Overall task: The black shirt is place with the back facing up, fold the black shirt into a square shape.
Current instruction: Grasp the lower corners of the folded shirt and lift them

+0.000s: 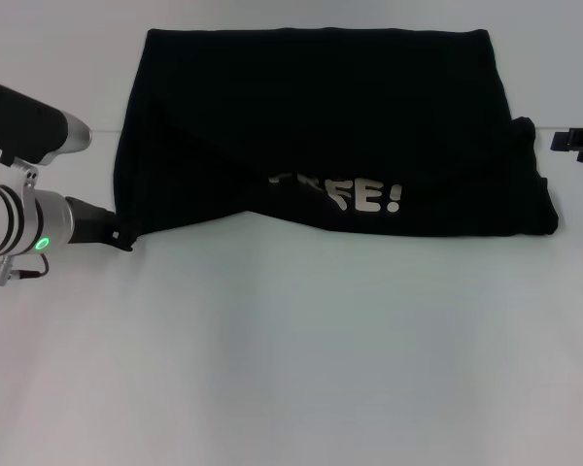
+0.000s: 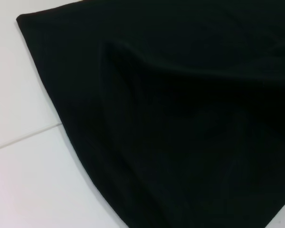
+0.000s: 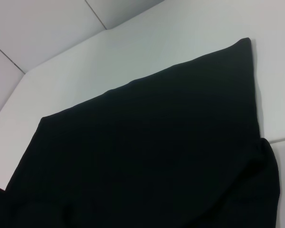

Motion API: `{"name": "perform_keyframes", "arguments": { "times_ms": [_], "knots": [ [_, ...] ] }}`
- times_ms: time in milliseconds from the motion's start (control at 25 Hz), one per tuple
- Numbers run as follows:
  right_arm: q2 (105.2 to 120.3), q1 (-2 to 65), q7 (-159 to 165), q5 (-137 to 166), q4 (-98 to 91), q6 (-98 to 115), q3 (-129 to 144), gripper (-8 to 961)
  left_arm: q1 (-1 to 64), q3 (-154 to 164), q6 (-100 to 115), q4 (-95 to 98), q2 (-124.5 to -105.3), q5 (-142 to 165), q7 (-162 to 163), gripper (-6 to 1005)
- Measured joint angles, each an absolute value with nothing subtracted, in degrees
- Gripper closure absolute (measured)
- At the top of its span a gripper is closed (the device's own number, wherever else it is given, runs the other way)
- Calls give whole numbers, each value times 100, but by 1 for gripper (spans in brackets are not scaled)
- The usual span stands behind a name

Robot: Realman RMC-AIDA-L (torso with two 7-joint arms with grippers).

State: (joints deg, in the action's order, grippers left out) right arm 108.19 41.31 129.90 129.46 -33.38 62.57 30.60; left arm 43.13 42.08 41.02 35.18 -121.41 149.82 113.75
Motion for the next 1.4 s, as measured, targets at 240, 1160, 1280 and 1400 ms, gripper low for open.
{"name": "perform_keyframes", "arguments": {
  "times_ms": [240, 1160, 1280, 1400],
  "knots": [
    [10819, 4131, 12990, 12946, -3339, 6259, 3063, 399, 4347, 4211, 4069, 3510, -12128, 14992, 11377, 862],
    [10770, 4407, 13737, 14251, -3316, 5983, 3872, 401, 4212, 4200, 4129, 3982, -12143, 15251, 11760, 958],
    [10904, 4542, 13749, 14282, -3136, 5575, 4124, 402, 4219, 4201, 4124, 3981, -12141, 15251, 11757, 958],
    [10993, 4711, 13736, 14284, -2787, 5077, 4375, 404, 4226, 4202, 4113, 3981, -12139, 15249, 11741, 958]
  ]
}}
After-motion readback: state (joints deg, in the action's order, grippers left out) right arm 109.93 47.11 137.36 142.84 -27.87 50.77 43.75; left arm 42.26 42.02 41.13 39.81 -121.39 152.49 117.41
